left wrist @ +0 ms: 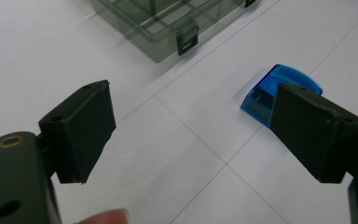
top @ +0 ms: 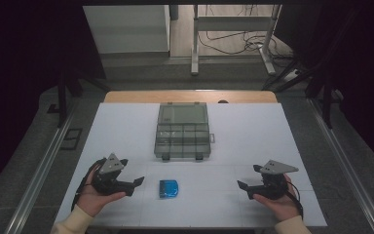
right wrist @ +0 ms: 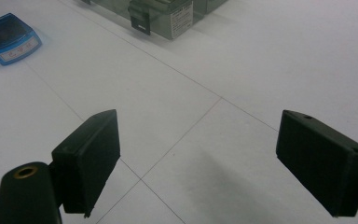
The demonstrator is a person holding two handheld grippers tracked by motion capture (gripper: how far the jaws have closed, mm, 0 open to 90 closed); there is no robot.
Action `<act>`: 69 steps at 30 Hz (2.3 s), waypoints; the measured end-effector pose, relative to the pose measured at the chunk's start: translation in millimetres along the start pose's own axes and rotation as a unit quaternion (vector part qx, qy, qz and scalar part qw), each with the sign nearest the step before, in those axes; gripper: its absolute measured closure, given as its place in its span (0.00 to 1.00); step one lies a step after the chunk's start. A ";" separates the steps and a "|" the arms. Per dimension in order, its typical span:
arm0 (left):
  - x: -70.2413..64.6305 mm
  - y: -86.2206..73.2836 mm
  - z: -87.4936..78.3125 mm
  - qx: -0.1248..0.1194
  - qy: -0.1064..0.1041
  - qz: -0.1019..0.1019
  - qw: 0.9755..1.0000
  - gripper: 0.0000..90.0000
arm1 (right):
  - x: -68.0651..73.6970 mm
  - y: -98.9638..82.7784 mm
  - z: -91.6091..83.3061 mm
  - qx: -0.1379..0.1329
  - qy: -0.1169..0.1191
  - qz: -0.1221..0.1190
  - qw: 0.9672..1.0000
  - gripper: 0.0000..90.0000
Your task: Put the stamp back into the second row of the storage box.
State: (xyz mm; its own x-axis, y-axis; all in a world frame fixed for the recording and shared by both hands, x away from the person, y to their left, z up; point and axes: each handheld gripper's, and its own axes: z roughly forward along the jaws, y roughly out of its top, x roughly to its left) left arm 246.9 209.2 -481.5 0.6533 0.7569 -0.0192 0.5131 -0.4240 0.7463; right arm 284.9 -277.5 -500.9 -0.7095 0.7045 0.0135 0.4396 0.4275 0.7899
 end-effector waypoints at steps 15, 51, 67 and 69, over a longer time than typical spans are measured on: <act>-8.9 28.0 1.9 0.015 -0.036 0.037 0.999 0.15 | -0.4 -0.2 0.1 0.003 -0.002 -0.002 1.000 0.15; -54.1 54.6 68.2 0.145 -0.133 0.151 0.969 0.09 | -0.9 -1.5 1.4 0.007 -0.001 0.000 1.000 0.15; -63.5 48.4 103.8 0.209 -0.126 0.190 0.951 0.15 | -2.3 -2.8 2.0 0.011 -0.004 0.000 1.000 0.15; -63.3 47.9 105.8 0.214 -0.125 0.193 0.949 0.17 | -2.4 -2.9 2.1 0.012 -0.005 0.000 1.000 0.15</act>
State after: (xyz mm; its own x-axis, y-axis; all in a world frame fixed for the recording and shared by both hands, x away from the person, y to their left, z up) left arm 289.0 88.5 -514.9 0.9228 0.3853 0.0030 0.3534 -0.8494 0.3919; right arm 286.6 -279.2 -504.5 -0.7038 0.7104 0.0081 0.4529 0.4398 0.7755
